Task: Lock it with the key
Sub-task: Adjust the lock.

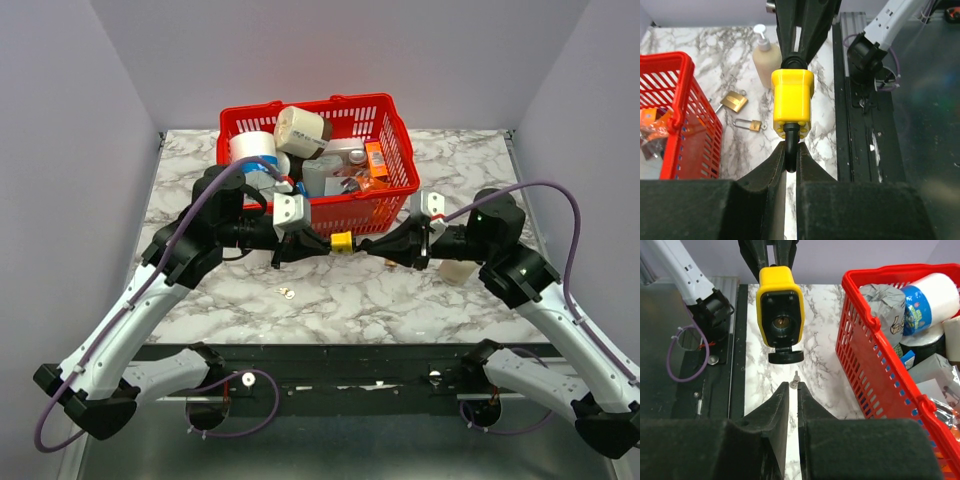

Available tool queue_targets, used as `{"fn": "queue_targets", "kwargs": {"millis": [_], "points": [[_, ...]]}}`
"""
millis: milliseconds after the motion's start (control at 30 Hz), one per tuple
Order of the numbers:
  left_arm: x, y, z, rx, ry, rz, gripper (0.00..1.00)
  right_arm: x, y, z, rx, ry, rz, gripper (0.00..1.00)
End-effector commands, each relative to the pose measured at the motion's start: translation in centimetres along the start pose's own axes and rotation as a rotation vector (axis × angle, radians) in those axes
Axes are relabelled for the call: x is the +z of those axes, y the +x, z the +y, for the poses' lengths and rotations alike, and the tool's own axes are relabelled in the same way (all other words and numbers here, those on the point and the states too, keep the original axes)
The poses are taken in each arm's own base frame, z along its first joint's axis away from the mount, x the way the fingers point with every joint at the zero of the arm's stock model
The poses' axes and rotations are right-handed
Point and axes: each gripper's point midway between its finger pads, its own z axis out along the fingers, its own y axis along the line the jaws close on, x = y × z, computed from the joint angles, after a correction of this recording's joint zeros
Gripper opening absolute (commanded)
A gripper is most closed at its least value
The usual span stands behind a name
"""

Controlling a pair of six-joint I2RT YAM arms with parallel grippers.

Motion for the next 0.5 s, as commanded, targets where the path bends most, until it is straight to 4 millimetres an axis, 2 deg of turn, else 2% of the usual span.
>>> {"fn": "queue_targets", "kwargs": {"millis": [0,200,467], "points": [[-0.08,-0.33,-1.37,0.058,0.066,0.013,0.0,-0.67,-1.45,1.21,-0.055,-0.05,-0.025,0.18],[0.51,0.1,-1.03,0.043,0.065,0.029,0.0,-0.68,-2.42,1.52,-0.046,-0.072,-0.043,0.17],[0.84,-0.25,-0.78,0.03,0.056,0.019,0.0,-0.4,-1.82,2.01,-0.013,-0.109,-0.035,0.18]]}}
